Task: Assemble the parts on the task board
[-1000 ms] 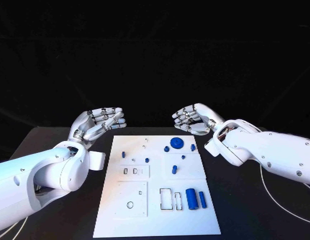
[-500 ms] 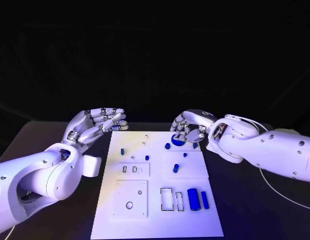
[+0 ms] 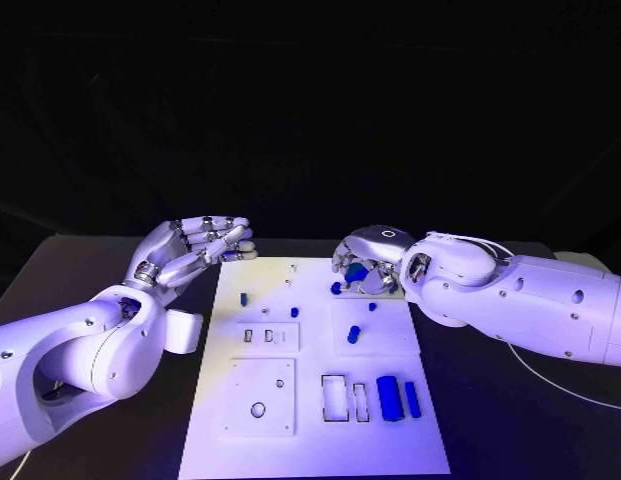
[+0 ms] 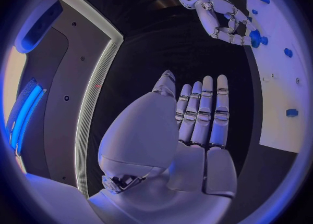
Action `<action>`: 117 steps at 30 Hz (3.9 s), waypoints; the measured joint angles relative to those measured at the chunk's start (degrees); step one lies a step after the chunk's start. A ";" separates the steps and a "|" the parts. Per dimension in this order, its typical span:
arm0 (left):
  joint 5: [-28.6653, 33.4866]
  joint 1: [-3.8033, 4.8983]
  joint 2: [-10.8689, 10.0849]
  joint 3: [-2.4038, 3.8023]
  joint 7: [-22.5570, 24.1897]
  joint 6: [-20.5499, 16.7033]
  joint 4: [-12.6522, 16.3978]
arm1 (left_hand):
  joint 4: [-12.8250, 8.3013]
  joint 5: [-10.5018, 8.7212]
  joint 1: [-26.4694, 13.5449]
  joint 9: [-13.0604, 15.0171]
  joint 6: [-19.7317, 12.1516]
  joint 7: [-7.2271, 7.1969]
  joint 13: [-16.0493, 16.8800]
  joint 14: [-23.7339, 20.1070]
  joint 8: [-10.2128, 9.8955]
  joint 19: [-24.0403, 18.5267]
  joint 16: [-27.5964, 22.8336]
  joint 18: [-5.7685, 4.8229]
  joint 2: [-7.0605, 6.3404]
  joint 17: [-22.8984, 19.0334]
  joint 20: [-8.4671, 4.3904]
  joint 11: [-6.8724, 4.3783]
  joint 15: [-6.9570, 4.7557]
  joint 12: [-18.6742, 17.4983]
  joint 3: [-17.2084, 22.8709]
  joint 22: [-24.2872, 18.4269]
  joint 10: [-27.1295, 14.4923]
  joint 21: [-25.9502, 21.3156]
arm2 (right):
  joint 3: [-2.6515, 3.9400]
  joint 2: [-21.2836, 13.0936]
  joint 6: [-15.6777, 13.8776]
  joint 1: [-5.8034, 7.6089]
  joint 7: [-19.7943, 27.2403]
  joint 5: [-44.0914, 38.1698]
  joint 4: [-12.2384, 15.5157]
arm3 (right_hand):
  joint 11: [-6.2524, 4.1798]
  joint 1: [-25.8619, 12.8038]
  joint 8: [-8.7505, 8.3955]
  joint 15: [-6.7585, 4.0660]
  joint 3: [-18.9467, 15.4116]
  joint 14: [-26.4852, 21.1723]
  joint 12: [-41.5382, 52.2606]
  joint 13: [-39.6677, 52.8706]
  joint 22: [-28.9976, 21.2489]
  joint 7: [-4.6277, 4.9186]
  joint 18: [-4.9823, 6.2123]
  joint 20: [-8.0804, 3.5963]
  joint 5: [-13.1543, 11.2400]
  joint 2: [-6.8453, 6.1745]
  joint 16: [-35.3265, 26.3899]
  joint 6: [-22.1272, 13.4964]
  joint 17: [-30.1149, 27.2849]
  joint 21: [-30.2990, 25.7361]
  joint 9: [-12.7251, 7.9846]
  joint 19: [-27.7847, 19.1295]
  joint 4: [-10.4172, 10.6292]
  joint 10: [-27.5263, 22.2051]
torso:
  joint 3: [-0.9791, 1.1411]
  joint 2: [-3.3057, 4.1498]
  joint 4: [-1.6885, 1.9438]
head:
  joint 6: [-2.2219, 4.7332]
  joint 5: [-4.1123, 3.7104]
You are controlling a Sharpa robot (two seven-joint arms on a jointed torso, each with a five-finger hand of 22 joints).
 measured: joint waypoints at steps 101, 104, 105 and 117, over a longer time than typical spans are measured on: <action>0.72 0.08 0.70 0.01 -2.45 1.51 -0.35 | 0.31 0.00 0.00 -0.38 -0.33 -0.10 -0.11 -0.54 -0.54 -0.01 -0.23 -0.15 0.00 0.57 0.00 0.72 0.53 -1.15 0.00 -0.36 -0.73 0.00 | 0.14 11.85 -11.41 -0.50 -5.77 -6.01 -8.34 | -1.13 2.15 3.09 -0.66 8.34 0.18 0.97 -0.63 26.91 -1.36 -3.14 0.12 -0.32 4.27 13.01 2.36 9.88 20.61 6.30 4.97 -0.58 3.41 | -0.39 2.12 0.94 | 0.54 0.73; 0.72 0.08 0.72 0.01 -2.48 1.52 -0.40 | 0.31 0.00 0.00 -0.38 -0.33 -0.10 -0.11 -0.54 -0.54 -0.01 -0.23 -0.16 0.00 0.57 0.00 0.72 0.53 -1.15 0.00 -0.36 -0.73 0.00 | 0.14 12.22 -11.36 -0.51 -5.70 -5.95 -9.15 | -1.13 2.15 3.09 -0.66 8.34 0.19 0.97 -0.63 27.00 -1.36 -3.14 0.12 -0.32 4.27 13.01 2.36 9.87 20.61 6.32 4.97 -0.58 3.41 | -0.47 2.16 1.05 | 0.53 0.68; 0.72 0.08 0.73 0.01 -2.49 1.52 -0.41 | 0.31 0.00 0.00 -0.38 -0.33 -0.10 -0.11 -0.54 -0.54 -0.01 -0.23 -0.16 0.00 0.57 0.00 0.72 0.53 -1.15 0.00 -0.36 -0.73 0.00 | 0.14 12.33 -11.34 -0.51 -5.68 -5.93 -9.37 | -1.13 2.15 3.08 -0.66 8.34 0.18 0.97 -0.63 27.00 -1.36 -3.14 0.12 -0.32 4.27 13.01 2.36 9.87 20.61 6.32 4.97 -0.58 3.41 | -0.48 2.18 1.07 | 0.53 0.68; 0.73 0.12 0.88 0.01 -2.59 1.56 -0.48 | 0.31 0.00 0.00 -0.38 -0.65 -0.02 -0.11 -0.74 -0.53 -0.01 -0.45 -0.16 0.00 0.65 0.00 0.72 0.73 -1.50 0.00 -0.43 -0.73 0.00 | 0.08 13.56 -10.88 -0.66 -5.49 -5.83 -11.39 | -1.12 2.15 2.91 -0.66 8.33 0.18 0.75 -0.61 27.08 -1.37 -3.14 0.12 -0.32 4.27 13.01 2.34 9.87 20.61 6.30 4.96 -0.58 3.41 | -0.53 2.30 1.19 | 0.43 0.83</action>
